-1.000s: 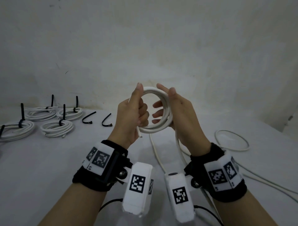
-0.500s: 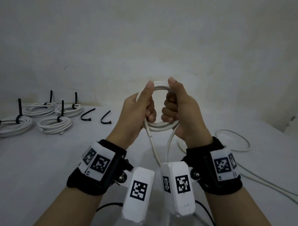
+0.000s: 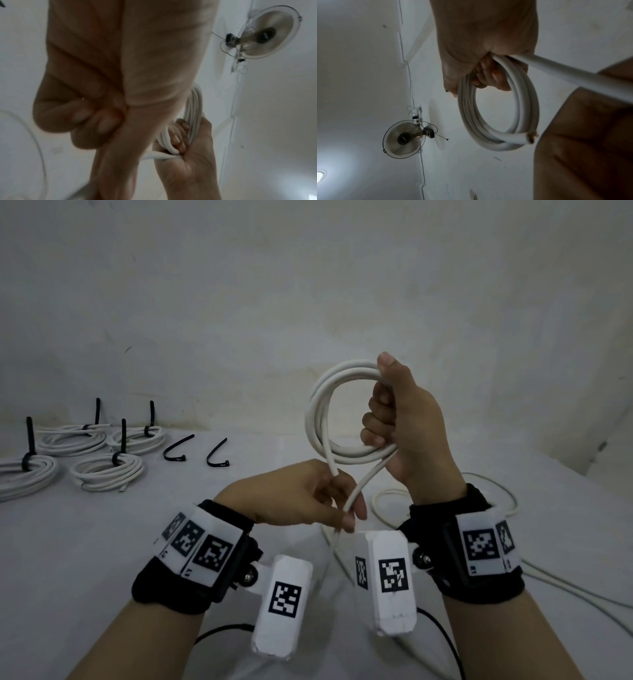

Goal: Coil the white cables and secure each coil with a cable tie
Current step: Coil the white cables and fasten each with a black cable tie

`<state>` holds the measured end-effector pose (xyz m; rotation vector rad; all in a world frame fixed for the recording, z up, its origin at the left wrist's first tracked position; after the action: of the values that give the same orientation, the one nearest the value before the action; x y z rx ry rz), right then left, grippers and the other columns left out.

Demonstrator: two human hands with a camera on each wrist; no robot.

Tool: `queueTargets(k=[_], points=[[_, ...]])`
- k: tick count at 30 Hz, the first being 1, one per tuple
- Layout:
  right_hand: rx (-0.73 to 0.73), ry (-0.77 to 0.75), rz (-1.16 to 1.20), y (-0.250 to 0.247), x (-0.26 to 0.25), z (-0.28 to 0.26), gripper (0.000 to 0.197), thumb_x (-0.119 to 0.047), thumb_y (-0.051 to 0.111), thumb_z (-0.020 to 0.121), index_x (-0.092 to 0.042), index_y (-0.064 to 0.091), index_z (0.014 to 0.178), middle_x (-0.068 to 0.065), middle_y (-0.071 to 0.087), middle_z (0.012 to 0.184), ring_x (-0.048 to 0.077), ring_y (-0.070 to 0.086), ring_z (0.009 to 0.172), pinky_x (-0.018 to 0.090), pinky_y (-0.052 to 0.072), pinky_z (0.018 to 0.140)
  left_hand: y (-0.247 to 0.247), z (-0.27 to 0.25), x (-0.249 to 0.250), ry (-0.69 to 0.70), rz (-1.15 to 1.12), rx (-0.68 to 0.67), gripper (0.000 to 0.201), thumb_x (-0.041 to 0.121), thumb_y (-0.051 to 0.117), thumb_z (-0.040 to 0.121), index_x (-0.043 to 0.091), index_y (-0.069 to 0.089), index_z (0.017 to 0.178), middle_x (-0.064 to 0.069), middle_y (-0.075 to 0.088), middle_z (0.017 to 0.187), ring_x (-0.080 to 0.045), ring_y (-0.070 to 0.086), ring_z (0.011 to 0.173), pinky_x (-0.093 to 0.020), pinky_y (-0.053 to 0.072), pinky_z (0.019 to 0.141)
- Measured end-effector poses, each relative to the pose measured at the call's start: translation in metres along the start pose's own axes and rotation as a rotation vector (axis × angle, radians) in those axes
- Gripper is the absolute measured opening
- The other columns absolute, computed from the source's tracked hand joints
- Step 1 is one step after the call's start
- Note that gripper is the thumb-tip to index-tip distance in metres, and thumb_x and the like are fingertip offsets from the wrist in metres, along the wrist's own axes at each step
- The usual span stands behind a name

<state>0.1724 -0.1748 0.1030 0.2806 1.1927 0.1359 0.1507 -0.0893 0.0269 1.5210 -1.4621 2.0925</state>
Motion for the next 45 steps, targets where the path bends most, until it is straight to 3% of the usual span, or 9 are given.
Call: queueTargets(k=[12,18,22,25,27,30,35,40,45], points=[[0.166,-0.069,0.003,-0.02,-0.017,-0.004,0.045,-0.037,0.059,0.091,-0.017,0.035,0.059,-0.007,0.024,0.045,0.01,0.022,0.038,0.023,0.026,0.04,-0.044,-0.012,0.014,-0.027,0.189,0.457,0.011,0.016,0.054,0.095,0.012,0.062,0.088,0.001,0.068,0.081,-0.013,0.068,0.055,-0.031,0.058,0.058],[0.216,0.011,0.169,-0.023,-0.005,-0.005,0.046,-0.042,0.058,0.091,-0.017,0.035,0.059,-0.006,0.022,0.047,0.011,0.02,0.04,0.023,0.025,0.04,-0.071,-0.025,0.023,0.02,0.34,0.691,0.022,0.018,0.057,0.093,0.025,0.059,0.072,0.008,0.065,0.079,-0.005,0.067,0.062,-0.019,0.046,0.059],[0.195,0.118,0.323,-0.013,0.016,-0.003,0.046,-0.046,0.058,0.089,-0.018,0.035,0.061,-0.005,0.018,0.05,0.01,0.018,0.04,0.022,0.023,0.038,-0.094,-0.042,0.022,0.081,0.307,0.964,0.028,0.018,0.055,0.091,0.008,0.07,0.07,-0.01,0.064,0.077,-0.02,0.065,0.071,-0.038,0.05,0.072],[0.186,0.163,0.406,-0.008,0.026,-0.003,0.047,-0.048,0.058,0.089,-0.017,0.035,0.061,-0.005,0.016,0.05,0.01,0.017,0.039,0.021,0.023,0.036,-0.103,-0.057,0.027,0.172,0.261,1.161,0.015,0.014,0.069,0.083,0.011,0.071,0.069,-0.005,0.062,0.088,-0.007,0.061,0.071,-0.018,0.05,0.068],[0.19,0.18,0.429,-0.007,0.031,-0.003,0.048,-0.048,0.058,0.089,-0.017,0.035,0.06,-0.005,0.016,0.05,0.009,0.017,0.038,0.02,0.023,0.036,-0.106,-0.063,0.024,0.226,0.179,1.204,0.007,0.01,0.075,0.078,0.016,0.071,0.08,-0.004,0.057,0.106,-0.001,0.061,0.071,-0.01,0.05,0.069],[0.217,0.212,0.451,-0.007,0.041,-0.003,0.048,-0.048,0.057,0.089,-0.017,0.035,0.061,-0.005,0.016,0.049,0.01,0.017,0.037,0.019,0.023,0.036,-0.112,-0.067,0.016,0.211,0.122,1.223,0.039,0.005,0.073,0.08,0.015,0.062,0.116,-0.007,0.038,0.14,0.017,0.057,0.072,-0.006,0.049,0.07],[0.255,0.262,0.491,-0.004,0.059,-0.005,0.048,-0.048,0.057,0.089,-0.016,0.034,0.061,-0.005,0.015,0.05,0.01,0.018,0.036,0.019,0.023,0.036,-0.111,-0.074,0.012,0.199,-0.089,1.307,0.092,-0.002,0.071,0.08,0.019,0.013,0.149,-0.008,0.009,0.157,0.017,0.061,0.069,-0.002,0.044,0.068],[0.287,0.232,0.5,-0.009,0.056,-0.004,0.048,-0.048,0.057,0.089,-0.017,0.035,0.061,-0.005,0.017,0.048,0.01,0.018,0.035,0.019,0.023,0.036,-0.114,-0.065,-0.013,0.192,-0.488,1.273,0.069,0.001,0.072,0.08,0.004,0.038,0.14,-0.005,0.064,0.111,0.005,0.067,0.072,-0.014,0.054,0.074],[0.327,0.217,0.462,-0.016,0.055,-0.002,0.046,-0.048,0.059,0.088,-0.015,0.038,0.063,-0.005,0.019,0.05,0.01,0.019,0.036,0.019,0.024,0.036,-0.115,-0.064,0.003,0.272,-0.389,1.169,0.033,-0.002,0.061,0.088,0.007,0.059,0.12,-0.001,0.072,0.083,-0.012,0.072,0.076,-0.024,0.057,0.073]])
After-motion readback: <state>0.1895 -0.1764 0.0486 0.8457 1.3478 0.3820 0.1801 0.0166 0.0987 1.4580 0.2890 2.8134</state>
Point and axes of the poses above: each hand's wrist, its own z-axis towards the middle knuckle, its own y-axis out of the palm, x = y × z, the point moved 10 cm from there along z, towards the middle knuckle
